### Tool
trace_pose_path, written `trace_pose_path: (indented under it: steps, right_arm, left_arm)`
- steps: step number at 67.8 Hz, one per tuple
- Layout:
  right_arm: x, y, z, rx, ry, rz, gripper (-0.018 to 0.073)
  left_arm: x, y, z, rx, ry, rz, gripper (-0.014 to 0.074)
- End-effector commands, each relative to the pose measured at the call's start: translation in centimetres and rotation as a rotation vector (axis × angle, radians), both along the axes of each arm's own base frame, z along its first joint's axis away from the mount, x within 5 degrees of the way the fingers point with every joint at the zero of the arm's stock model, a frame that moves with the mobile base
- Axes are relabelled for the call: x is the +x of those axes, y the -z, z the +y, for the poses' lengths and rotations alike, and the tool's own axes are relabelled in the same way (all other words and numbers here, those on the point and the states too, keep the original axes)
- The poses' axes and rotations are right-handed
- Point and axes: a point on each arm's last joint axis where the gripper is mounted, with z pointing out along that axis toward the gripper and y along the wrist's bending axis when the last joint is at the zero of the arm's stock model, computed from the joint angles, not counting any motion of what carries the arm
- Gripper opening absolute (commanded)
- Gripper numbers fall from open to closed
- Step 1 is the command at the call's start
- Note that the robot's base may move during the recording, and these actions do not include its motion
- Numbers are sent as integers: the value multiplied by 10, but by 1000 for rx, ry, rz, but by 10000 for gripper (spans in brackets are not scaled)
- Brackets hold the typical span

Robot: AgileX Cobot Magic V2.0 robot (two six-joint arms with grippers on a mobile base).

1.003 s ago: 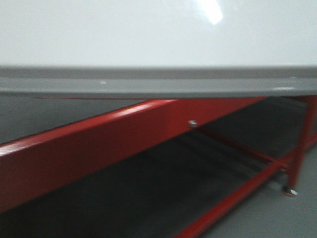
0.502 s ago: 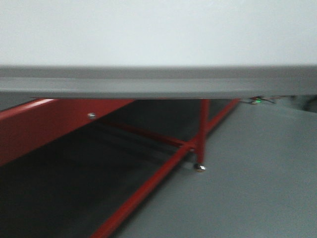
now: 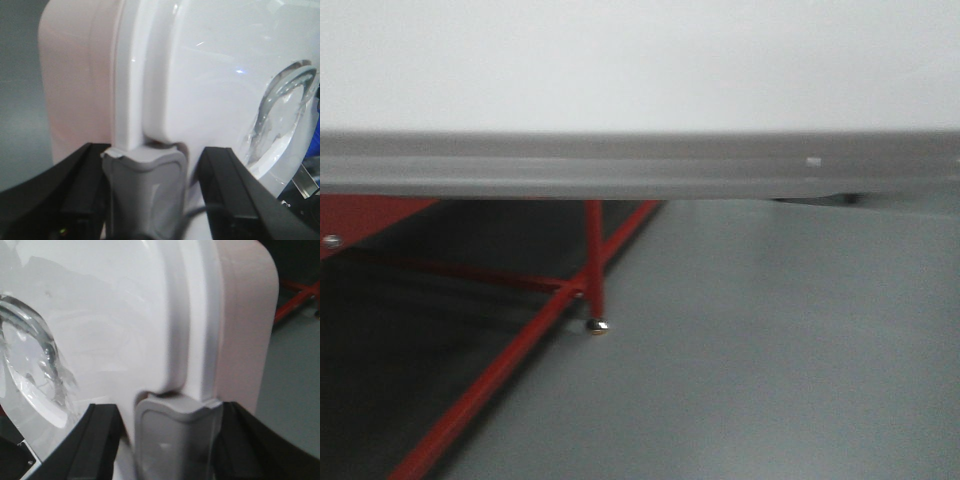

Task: Grab white bin and place on right shelf
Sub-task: 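Carry the white bin with both grippers while driving to the shelf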

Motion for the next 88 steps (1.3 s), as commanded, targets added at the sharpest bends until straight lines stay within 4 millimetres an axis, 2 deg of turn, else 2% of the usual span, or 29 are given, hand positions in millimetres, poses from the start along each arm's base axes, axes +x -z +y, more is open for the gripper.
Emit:
trace_pose_path:
  steps: [1,88]
  right_arm:
    - [-11,-24,11,169,-113,-63,305]
    - [-11,-24,11,169,-114,-63,305]
  left_arm:
    - [-10,-22,-9,-165,94,-33,239]
    - [-10,-22,-9,-165,94,-33,239]
